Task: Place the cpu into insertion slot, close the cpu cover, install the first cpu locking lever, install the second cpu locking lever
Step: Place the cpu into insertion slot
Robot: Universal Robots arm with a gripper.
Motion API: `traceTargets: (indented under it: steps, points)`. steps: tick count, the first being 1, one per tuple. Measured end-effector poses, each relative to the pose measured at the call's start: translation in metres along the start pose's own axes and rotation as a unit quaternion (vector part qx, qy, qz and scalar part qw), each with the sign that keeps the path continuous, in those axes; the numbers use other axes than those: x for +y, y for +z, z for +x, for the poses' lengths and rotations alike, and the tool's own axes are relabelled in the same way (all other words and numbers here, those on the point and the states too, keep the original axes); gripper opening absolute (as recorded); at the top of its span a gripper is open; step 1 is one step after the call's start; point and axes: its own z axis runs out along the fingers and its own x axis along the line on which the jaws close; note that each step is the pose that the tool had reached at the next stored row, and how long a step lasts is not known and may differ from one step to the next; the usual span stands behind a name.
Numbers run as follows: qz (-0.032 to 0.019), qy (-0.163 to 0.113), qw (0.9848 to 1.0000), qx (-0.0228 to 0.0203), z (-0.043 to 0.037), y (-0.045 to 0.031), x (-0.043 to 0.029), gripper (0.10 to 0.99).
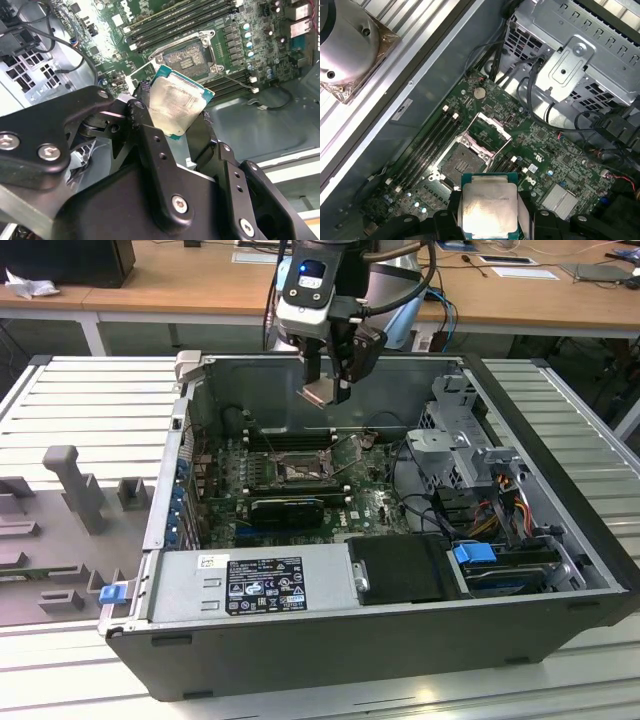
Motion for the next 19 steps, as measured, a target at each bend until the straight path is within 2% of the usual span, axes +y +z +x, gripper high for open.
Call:
traceTargets:
  steps: [10, 19]
  points:
    - [0.0017, 0.013, 0.9999, -0.0012, -0.0002, 0.0022, 0.0, 0.529]
    - [0.0012, 0.043, 0.9991, -0.0035, -0.0002, 0.0024, 0.0, 0.529]
